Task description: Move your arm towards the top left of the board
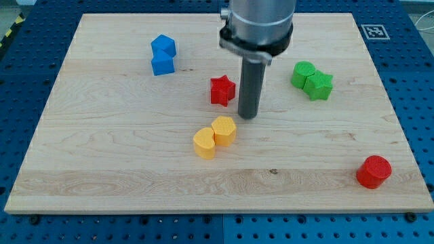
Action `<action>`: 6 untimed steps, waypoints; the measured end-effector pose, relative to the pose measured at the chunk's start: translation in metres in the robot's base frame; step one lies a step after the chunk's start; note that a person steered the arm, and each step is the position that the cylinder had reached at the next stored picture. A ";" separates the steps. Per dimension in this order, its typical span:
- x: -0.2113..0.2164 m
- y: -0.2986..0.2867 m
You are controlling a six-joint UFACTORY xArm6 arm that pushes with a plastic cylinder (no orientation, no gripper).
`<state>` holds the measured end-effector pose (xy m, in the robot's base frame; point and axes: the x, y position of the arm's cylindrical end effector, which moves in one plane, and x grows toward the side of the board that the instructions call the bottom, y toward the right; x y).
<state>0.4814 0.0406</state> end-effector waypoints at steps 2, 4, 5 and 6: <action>-0.018 -0.102; -0.090 -0.207; -0.130 -0.258; -0.172 -0.273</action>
